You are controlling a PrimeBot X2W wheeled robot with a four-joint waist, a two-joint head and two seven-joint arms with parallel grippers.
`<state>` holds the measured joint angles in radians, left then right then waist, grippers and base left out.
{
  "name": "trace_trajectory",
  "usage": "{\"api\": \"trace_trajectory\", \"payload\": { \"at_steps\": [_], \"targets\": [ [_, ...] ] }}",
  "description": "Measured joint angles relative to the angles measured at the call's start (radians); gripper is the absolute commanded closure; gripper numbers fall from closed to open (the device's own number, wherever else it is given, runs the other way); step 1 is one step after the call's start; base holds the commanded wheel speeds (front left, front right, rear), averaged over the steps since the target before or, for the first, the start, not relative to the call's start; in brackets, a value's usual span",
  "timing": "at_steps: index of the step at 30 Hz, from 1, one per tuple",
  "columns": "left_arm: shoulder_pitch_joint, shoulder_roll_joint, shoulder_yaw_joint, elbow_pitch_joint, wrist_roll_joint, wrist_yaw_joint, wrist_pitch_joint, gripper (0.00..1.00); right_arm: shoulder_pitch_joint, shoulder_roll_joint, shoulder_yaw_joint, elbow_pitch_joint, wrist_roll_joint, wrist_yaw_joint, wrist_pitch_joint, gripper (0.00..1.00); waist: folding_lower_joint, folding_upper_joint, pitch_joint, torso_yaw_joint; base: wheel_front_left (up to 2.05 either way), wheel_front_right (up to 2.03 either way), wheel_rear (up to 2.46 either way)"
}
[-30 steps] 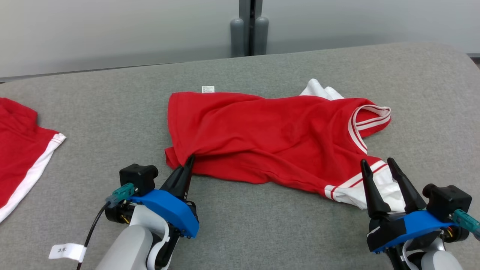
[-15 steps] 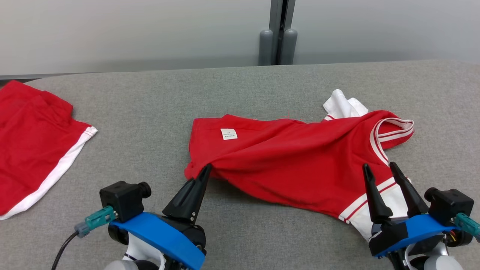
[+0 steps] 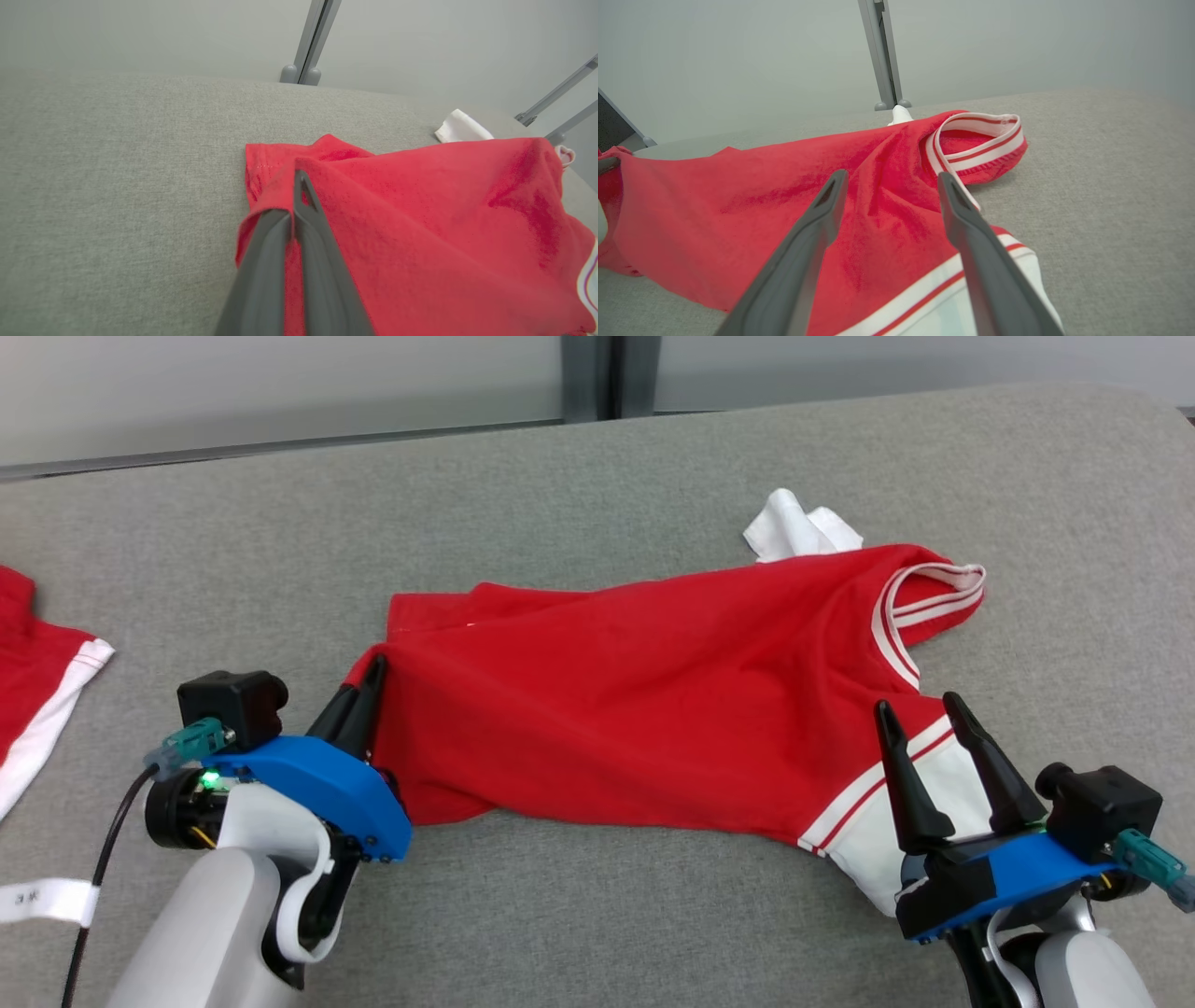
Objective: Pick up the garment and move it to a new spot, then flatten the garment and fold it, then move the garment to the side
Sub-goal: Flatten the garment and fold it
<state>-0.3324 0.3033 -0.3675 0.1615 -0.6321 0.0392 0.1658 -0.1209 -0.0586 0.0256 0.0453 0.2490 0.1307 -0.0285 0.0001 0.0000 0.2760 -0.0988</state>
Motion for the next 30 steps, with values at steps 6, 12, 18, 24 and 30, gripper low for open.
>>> {"api": "trace_trajectory", "payload": {
  "at_steps": [6, 12, 18, 24, 30],
  "targets": [
    [-0.103, 0.007, -0.004, 0.176, 0.053, 0.005, -0.042, 0.00, -0.029, 0.000, 0.010, 0.004, 0.007, 0.000, -0.010, 0.00, 0.0000, 0.0000, 0.045, -0.026, 0.00, 0.00, 0.00],
    [-0.116, -0.006, -0.007, 0.234, 0.062, -0.013, -0.123, 0.00, -0.032, 0.001, -0.012, 0.021, 0.007, 0.000, -0.018, 0.00, 0.0001, 0.0000, 0.034, -0.001, 0.00, 0.00, 0.00],
    [-0.038, -0.037, 0.017, 0.242, 0.043, -0.040, -0.310, 0.00, -0.028, 0.000, -0.060, 0.030, -0.003, 0.000, -0.016, 0.00, 0.0000, 0.0000, -0.038, 0.050, 0.00, 0.00, 0.00],
    [0.064, -0.043, 0.042, 0.233, 0.047, -0.049, -0.411, 0.00, 0.021, -0.004, -0.115, 0.031, -0.019, 0.000, 0.014, 0.00, -0.0002, 0.0000, -0.122, 0.095, 0.00, 0.00, 0.00],
    [0.176, -0.040, 0.076, 0.187, 0.091, -0.030, -0.426, 0.00, 0.082, -0.005, -0.157, 0.029, -0.028, 0.000, 0.037, 0.00, -0.0002, 0.0000, -0.189, 0.117, 0.00, 0.00, 0.00]
  ]
}}
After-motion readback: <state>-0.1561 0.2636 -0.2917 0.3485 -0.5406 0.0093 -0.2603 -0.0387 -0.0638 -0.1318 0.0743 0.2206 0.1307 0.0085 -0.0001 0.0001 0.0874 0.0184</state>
